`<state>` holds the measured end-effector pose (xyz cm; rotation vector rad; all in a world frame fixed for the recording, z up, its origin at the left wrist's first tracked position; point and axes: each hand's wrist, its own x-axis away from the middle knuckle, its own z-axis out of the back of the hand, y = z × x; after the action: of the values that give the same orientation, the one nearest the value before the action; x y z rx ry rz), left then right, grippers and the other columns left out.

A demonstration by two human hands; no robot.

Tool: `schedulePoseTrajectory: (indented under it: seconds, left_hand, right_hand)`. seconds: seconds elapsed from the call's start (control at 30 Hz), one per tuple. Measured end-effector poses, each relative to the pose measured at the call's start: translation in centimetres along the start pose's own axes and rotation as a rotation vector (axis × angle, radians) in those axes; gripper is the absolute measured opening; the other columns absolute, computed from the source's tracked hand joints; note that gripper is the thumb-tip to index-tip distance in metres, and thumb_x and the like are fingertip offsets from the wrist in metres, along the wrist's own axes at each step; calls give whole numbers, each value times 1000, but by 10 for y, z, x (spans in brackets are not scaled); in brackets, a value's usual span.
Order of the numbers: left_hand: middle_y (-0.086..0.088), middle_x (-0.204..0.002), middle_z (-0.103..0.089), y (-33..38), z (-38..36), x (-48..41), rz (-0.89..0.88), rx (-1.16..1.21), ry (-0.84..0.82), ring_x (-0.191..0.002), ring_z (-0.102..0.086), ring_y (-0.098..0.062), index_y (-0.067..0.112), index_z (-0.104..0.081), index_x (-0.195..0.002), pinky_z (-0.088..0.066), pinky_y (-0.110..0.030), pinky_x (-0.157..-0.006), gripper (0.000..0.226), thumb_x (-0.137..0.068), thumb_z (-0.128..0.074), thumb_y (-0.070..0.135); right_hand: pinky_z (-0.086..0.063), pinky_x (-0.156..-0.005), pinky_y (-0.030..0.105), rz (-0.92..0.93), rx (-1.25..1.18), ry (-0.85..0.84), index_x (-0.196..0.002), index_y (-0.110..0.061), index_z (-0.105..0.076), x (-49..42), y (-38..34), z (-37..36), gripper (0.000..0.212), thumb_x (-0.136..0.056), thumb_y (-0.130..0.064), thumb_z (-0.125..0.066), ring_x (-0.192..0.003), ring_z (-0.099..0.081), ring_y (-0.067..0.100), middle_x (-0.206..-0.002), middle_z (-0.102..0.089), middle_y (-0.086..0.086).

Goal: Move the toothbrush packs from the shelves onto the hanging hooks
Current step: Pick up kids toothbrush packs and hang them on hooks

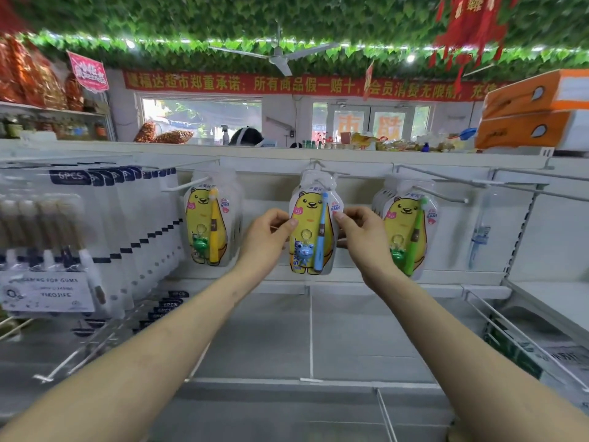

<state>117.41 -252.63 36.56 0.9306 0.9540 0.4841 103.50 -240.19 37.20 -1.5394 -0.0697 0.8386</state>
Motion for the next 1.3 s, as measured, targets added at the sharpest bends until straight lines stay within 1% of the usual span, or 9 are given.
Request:
schedulePoseTrajectory:
  seconds: [0.2, 0.33, 0.47, 0.53, 0.67, 0.8, 1.03, 1.17, 1.3]
  left_hand:
    - [2, -92, -74, -1, -5, -24, 19, -102, 9, -86, -72, -24, 18, -69, -100, -61, -51, -85, 13, -103, -64, 30]
    - [3, -93, -74, -9, -12, -26, 40, -115, 14, -89, -71, -21, 22, -68, -99, -61, -52, -85, 11, -102, -64, 31]
    - [6, -104, -67, -11, -16, -8, 26, -192, 99, -96, -67, -19, 21, -61, -112, -56, -37, -77, 17, -102, -64, 35]
    - [7, -105, -65, -12, -19, 9, 20, -285, 126, -97, -63, -17, 25, -58, -108, -47, -32, -69, 16, -101, -63, 38]
    - [8, -104, -64, -3, -32, 48, -89, -472, -50, -95, -63, -17, 29, -58, -103, -56, -39, -77, 18, -94, -66, 43]
    - [4, -127, -60, 13, -55, 92, -307, -628, -279, -119, -56, -21, 26, -56, -126, -51, -40, -89, 39, -93, -68, 44]
    - [-6, -141, -53, 34, -148, 171, -573, -629, -479, -130, -50, -32, 21, -50, -140, -46, -46, -97, 64, -86, -72, 47]
    - [-9, -144, -52, 52, -228, 233, -687, -596, -549, -134, -45, -34, 17, -54, -138, -50, -52, -98, 68, -81, -77, 45]
    - [-6, -148, -49, 67, -323, 308, -775, -598, -664, -143, -37, -30, 20, -51, -143, -46, -49, -100, 74, -80, -77, 51]
  right_hand:
    - [-65, -82, 51, -13, 72, 26, -101, -23, -70, -27, 11, -10, 20, -96, -40, -62, -92, -75, 22, -95, -76, -1]
    - [-63, -86, 47, -16, 90, 89, -103, -21, -68, -20, 11, -10, 15, -99, -35, -64, -93, -73, 16, -96, -73, -4]
    - [-54, -82, 31, -18, 233, 102, -112, -16, -64, 4, 16, 0, 14, -102, -25, -63, -100, -66, 17, -103, -68, -4]
    - [-52, -85, 31, 30, 377, 53, -116, -12, -67, 20, 18, 8, 16, -102, -18, -61, -101, -65, 18, -108, -69, -1]
    - [-53, -85, 30, 168, 583, -15, -113, -12, -69, 54, 9, 33, 17, -98, -12, -61, -99, -65, 17, -109, -70, 2]
    - [-55, -85, 44, 258, 855, -20, -119, -17, -63, 100, 3, 73, 24, -96, -19, -63, -102, -63, 23, -115, -65, 3]
    - [-50, -77, 50, 37, 1415, 188, -125, -9, -60, 203, 22, 195, 42, -85, -17, -64, -100, -58, 44, -117, -60, 18]
    - [-51, -78, 50, -118, 1550, 212, -123, -7, -58, 262, 37, 276, 42, -83, -17, -68, -103, -57, 43, -118, -58, 18]
    - [-50, -79, 47, -241, 1614, 185, -125, -8, -59, 323, 63, 362, 44, -82, -17, -66, -103, -59, 39, -117, -58, 14]
